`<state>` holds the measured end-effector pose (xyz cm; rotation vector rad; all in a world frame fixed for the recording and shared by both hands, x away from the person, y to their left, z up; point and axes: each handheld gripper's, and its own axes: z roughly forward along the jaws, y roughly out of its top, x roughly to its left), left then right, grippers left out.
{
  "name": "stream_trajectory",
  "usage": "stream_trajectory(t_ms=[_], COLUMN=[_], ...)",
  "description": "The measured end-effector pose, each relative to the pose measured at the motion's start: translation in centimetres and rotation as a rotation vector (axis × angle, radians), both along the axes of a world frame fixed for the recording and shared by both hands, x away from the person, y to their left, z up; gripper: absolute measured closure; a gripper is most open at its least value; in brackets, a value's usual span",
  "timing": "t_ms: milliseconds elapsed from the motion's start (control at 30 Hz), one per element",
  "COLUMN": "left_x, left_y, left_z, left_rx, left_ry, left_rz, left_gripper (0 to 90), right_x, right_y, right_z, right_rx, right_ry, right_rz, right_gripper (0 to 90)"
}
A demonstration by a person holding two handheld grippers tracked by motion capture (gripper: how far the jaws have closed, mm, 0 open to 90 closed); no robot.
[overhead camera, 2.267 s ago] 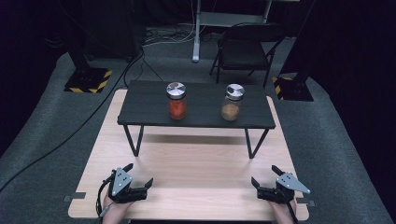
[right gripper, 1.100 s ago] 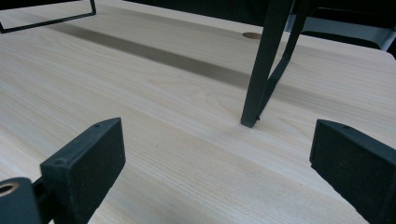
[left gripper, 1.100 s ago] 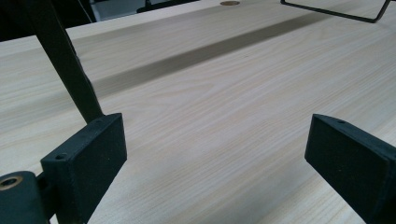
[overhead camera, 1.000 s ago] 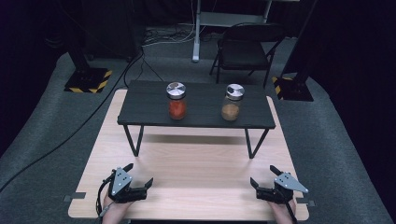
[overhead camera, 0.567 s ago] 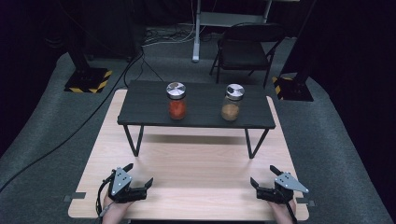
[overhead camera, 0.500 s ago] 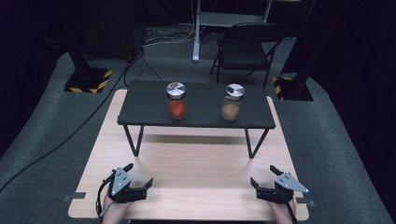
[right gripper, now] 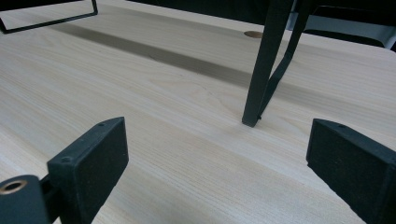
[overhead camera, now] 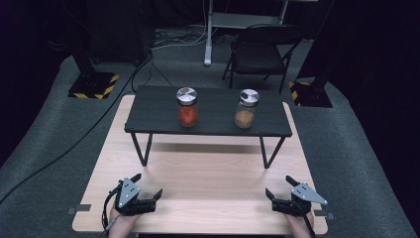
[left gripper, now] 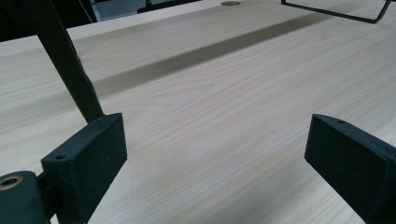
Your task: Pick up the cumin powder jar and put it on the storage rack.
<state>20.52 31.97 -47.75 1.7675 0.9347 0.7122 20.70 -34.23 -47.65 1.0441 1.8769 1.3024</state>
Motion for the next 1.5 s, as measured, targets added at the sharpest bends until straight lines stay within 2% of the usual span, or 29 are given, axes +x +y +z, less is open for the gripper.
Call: stream_trajectory(t_ms=[1500], left_x=[0.05], left_y=[0.02], left_z=[0.04], left_rx=[0.003], left_ry=[0.001], left_rz=[-0.005], left_gripper=[5.4], right_x=[-0.03], right_y=[0.02], right_z=[0.07], right_rx=[-0.010], right_ry=[0.001], right_rz=[0.006], right_gripper=[6.2])
